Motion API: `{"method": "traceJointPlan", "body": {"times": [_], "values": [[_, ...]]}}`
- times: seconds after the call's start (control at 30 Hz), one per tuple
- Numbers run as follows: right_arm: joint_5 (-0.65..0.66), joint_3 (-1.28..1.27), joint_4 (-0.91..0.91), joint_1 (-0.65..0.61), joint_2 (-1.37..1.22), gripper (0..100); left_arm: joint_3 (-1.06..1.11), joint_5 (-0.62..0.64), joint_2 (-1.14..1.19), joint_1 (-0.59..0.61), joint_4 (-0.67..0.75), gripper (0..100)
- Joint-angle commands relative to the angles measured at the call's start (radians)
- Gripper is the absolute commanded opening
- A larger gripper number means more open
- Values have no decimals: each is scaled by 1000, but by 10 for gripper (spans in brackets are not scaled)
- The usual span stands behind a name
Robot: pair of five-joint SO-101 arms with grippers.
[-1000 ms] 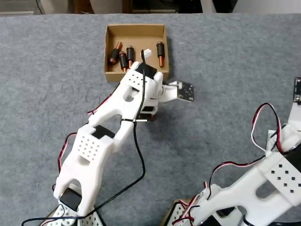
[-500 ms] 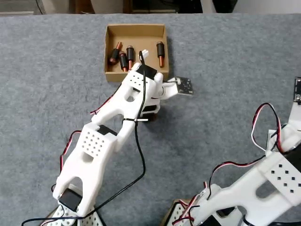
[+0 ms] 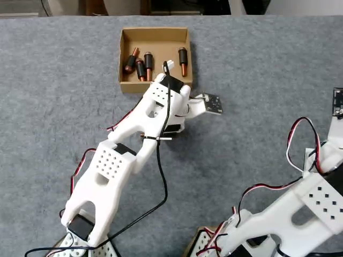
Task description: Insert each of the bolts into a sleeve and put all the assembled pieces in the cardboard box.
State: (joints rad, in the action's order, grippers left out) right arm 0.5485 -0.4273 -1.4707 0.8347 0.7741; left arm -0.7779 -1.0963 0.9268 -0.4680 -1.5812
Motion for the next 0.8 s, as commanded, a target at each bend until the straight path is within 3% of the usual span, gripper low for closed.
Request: {"method": "traceJointPlan", "body": {"times": [0.0, 0.27, 0.53, 0.67, 0.77], "values": [[8, 12, 23, 15, 30, 1, -43, 15, -8, 2, 8, 19], [8, 7, 14, 15, 30, 1, -219, 43, -110, 25, -173, 19], [6, -4, -32, -28, 51, 2, -328, 330, -257, 124, -176, 19], [-3, -68, -129, -229, 127, 2, -324, 489, -420, 184, -176, 19], [-60, -140, -160, -449, 214, 2, -322, 598, -567, 219, -176, 19]]}}
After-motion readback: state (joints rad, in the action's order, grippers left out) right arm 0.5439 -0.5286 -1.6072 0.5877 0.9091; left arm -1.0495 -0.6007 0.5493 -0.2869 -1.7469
